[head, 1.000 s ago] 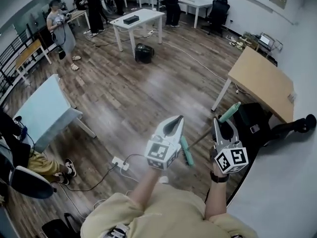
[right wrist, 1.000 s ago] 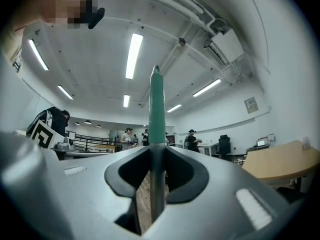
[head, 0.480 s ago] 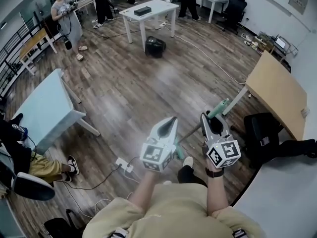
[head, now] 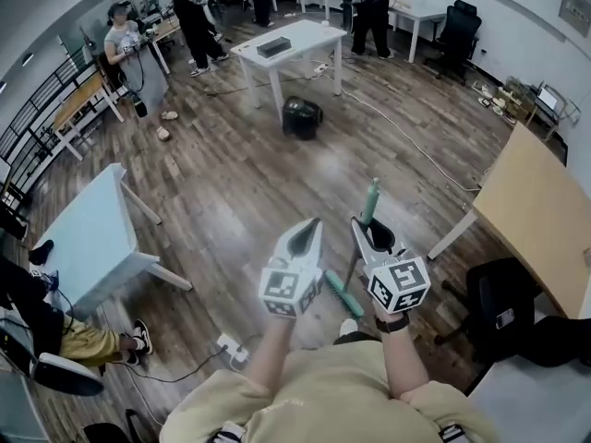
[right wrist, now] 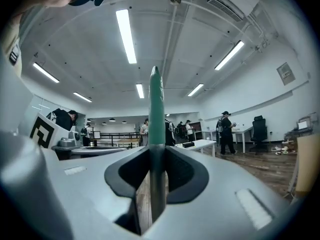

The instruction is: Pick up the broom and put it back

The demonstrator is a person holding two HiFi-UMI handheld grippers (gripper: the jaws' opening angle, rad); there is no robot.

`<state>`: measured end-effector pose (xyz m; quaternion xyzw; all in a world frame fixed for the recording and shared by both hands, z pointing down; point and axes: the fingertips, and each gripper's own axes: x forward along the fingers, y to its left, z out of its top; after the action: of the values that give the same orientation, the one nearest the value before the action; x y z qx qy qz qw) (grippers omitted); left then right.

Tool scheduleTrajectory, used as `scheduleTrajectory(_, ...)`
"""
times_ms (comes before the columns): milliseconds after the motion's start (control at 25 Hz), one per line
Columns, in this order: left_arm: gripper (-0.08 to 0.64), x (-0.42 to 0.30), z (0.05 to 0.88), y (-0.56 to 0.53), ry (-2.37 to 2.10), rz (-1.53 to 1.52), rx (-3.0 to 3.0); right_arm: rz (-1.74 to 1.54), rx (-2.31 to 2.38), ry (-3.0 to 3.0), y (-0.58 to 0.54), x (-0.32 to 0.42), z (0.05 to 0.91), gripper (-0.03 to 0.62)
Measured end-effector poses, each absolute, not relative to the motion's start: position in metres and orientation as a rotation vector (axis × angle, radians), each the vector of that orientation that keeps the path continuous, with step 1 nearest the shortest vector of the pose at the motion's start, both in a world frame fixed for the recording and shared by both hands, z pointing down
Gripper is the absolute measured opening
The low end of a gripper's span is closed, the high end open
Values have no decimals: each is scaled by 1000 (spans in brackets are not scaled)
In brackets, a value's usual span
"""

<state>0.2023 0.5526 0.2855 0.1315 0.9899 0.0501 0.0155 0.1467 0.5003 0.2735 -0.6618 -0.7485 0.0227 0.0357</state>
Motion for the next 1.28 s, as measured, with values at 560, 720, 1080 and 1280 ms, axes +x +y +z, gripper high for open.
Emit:
scheduleTrajectory(560,0,-9,326,694,3141,240,444,41,-1916,-2300,620,-78,317,101)
scheduleTrajectory(720,0,-96,326,762,3160,221,295,48,-1825,-2355,686,-159,325,95)
scheduleTrajectory(1080,0,-235,305,888,3154,100,-52,57,-1680,-2511,816,-304,305,87)
scheduleTrajectory(1280,-2,-304,334,939,3216,256,-86,-21,-1545,-2513,850,-378,326,89)
